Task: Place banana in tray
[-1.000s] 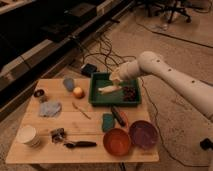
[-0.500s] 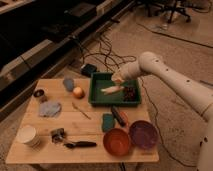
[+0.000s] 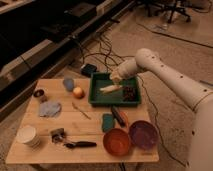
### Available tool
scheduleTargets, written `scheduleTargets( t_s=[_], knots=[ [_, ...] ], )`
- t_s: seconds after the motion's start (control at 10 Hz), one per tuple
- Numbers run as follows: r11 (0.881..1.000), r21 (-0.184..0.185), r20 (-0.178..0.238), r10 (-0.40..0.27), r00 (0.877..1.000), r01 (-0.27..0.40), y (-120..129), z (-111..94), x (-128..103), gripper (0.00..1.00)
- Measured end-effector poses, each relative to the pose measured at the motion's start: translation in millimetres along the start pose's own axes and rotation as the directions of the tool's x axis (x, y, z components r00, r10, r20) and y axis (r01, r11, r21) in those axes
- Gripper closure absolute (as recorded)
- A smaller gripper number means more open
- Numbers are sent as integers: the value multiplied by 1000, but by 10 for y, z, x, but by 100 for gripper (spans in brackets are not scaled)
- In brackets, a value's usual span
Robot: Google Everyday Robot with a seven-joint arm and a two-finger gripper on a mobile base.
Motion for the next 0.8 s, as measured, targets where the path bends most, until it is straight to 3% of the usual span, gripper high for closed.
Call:
scheduleTargets(
  t_s=[0.5, 0.8],
  knots=[
    [1000, -20, -4, 2, 1000, -2, -33, 108, -64, 97],
    [1000, -19, -5, 3, 1000, -4, -34, 100, -49, 69]
  ],
)
